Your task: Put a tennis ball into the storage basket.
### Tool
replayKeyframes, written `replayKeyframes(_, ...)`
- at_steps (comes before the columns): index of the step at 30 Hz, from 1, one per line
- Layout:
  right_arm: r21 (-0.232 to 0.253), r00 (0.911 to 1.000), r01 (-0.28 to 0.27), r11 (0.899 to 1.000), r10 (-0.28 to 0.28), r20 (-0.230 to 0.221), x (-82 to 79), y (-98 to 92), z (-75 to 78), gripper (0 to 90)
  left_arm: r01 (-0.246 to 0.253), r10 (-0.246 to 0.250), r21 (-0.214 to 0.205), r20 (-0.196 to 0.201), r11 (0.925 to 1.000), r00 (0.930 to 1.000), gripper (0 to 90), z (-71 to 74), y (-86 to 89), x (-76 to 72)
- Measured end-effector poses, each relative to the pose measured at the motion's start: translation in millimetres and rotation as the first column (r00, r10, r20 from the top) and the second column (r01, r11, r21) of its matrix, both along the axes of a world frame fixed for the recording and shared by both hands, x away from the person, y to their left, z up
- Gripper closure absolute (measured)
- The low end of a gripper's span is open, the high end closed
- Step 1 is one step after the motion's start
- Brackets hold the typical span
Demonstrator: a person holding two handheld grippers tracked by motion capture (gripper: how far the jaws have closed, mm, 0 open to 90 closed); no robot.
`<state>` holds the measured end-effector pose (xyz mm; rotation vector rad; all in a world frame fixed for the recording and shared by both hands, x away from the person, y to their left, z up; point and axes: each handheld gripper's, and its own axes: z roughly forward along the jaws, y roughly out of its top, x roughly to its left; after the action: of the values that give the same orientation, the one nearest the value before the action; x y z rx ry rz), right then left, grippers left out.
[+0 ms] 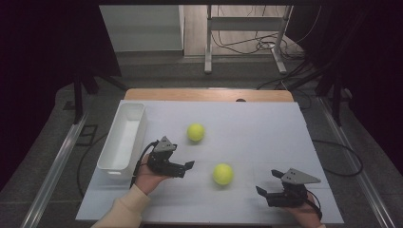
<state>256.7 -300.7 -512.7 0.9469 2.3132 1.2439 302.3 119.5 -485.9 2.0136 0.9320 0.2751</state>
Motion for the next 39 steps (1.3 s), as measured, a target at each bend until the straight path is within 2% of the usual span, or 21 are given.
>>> replayKeyframes(22,-0.01,1.0,0.0,1.0,0.0,0.007,-0.3,0.5,0.0,12.9,-0.012,0.012,-0.014,-0.023,0.9998,0.9997,7.0,-0.7,-5.6,17.2)
replayKeyframes(27,-0.008,1.0,-0.002,1.0,0.002,0.007,-0.8,0.3,0.5,12.9,-0.016,0.016,-0.003,-0.023,0.9999,0.9996,7.0,-1.7,-6.0,21.6)
replayKeyframes(36,-0.009,0.9999,-0.004,1.0,0.004,0.01,-0.5,-0.9,0.4,12.9,-0.036,0.036,-0.009,-0.033,0.9993,0.9988,7.1,-4.0,-8.4,35.9)
replayKeyframes(39,-0.01,1.0,-0.004,1.0,0.004,0.008,-0.7,-0.4,0.3,12.9,-0.035,0.035,0.004,-0.043,0.9994,0.9985,7.1,-4.8,-8.5,41.0)
